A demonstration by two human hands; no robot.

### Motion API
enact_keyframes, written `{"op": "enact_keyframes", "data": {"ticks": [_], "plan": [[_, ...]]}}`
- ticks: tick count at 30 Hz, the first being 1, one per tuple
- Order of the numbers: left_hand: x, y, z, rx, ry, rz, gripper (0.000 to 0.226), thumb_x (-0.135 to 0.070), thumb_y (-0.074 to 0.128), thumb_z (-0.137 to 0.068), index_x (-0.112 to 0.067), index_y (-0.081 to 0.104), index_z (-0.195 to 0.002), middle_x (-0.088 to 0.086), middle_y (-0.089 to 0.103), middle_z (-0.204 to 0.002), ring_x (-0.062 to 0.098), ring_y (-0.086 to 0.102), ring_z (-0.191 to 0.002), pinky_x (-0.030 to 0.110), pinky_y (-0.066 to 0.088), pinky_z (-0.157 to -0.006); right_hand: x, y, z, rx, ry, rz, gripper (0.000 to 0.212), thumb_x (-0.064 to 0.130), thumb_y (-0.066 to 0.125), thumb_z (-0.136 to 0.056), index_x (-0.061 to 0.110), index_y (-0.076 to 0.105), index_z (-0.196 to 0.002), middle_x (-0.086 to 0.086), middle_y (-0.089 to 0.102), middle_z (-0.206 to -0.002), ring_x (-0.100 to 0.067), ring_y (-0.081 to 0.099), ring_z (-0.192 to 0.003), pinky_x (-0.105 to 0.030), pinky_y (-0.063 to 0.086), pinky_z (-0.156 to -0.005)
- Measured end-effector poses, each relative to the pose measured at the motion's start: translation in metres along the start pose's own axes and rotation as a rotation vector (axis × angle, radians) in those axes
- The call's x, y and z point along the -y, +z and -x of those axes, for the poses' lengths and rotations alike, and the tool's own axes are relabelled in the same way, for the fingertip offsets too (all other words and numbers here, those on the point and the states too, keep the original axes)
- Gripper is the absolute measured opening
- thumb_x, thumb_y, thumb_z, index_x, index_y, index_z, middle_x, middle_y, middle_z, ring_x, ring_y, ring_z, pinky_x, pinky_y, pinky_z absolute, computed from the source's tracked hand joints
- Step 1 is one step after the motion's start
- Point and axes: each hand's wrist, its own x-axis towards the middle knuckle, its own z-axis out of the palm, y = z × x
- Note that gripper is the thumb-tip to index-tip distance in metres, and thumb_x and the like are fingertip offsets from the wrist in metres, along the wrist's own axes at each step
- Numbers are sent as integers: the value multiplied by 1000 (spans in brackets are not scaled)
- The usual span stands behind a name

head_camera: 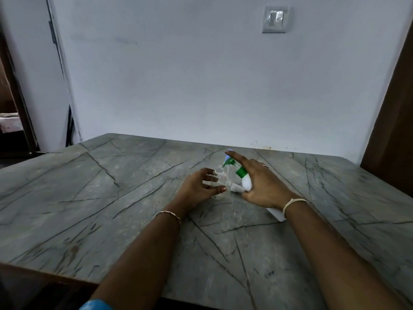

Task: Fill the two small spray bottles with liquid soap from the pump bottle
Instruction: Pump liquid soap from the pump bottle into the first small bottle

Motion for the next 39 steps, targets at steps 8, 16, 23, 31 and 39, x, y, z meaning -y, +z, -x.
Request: {"op": "enact_keyframes", "data": {"ticks": [8,16,23,31,39], "plan": [[-6,-2,1,17,-10,-1,53,-32,84,-69,-19,60,-114,-2,71,-105,9,68,-93,33,57,-86,8,-6,-2,43,5,5,109,28,76,-73,61,-3,-141,-4,50,-92,-21,49,-86,-32,43,-74],[-10,-2,3,50,-15,40,59,-30,83,-70,-19,57,-121,-5,67,-107,11,66,-95,27,56,-85,10,-2,-6,96,26,-36,101,23,73,-70,60,8,-139,-9,57,-111,-22,55,-90,-40,51,-81],[-17,-5,4,19,1,121,51,-35,74,-80,-23,57,-126,1,67,-110,16,64,-103,42,57,-86,9,3,-8,79,11,-56,93,24,75,-71,55,14,-134,-6,59,-109,-22,56,-89,-36,49,-79],[-17,-3,2,27,-23,173,36,-33,74,-80,-31,60,-114,6,69,-110,18,66,-101,45,59,-81,7,8,-11,25,-1,11,84,21,74,-69,45,21,-130,-2,59,-108,-21,52,-87,-32,42,-74],[-15,0,2,5,-25,153,44,-37,74,-79,-27,61,-120,2,69,-109,16,65,-103,44,56,-88,6,7,-2,20,-2,53,94,27,70,-73,56,9,-139,-4,58,-107,-22,51,-88,-37,48,-77]]}}
